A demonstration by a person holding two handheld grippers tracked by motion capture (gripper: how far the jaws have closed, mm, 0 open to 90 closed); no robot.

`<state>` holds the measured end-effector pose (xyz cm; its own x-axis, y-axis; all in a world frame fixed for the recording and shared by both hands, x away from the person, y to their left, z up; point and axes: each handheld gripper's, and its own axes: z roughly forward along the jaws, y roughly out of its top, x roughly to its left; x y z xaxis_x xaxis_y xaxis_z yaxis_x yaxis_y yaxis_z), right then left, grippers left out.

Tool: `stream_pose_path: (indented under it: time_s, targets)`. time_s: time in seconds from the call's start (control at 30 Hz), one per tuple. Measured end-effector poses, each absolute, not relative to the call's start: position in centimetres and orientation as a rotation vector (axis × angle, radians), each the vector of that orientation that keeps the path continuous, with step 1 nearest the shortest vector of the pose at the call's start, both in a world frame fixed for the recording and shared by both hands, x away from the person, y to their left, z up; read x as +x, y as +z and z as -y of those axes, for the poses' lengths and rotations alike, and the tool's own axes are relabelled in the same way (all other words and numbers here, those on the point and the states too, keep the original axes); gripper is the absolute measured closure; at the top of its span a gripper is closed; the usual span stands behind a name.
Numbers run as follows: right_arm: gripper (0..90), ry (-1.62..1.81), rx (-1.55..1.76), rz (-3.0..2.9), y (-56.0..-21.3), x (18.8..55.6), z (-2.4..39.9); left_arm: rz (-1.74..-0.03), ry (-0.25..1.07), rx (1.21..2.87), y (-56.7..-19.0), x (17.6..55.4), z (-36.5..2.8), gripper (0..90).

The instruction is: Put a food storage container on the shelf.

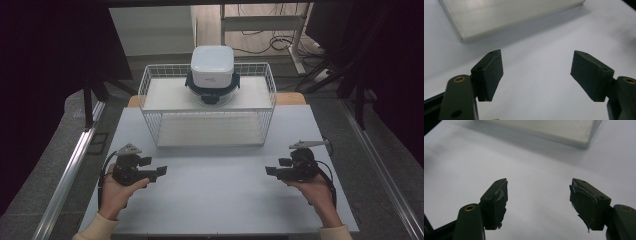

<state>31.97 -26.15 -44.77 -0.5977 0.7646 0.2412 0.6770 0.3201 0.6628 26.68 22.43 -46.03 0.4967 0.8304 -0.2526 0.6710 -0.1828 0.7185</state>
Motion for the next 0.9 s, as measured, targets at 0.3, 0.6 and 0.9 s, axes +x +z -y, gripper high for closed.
stream_pose_path:
  time_s: [0.3,0.6,0.9]
  targets:
    - [30.2,1.106,1.351,-2.461,-46.8,31.1,27.0,-1.244,0.281,1.964,-47.7,25.9,-22.4,24.8]
    - [30.2,1.115,1.319,-2.451,-46.7,30.9,26.6,-1.264,0.262,1.945,-48.2,25.6,-22.8,24.8]
    - [29.1,1.132,1.318,-2.433,-46.5,30.8,26.9,-1.27,0.251,1.934,-48.3,25.7,-22.8,24.7]
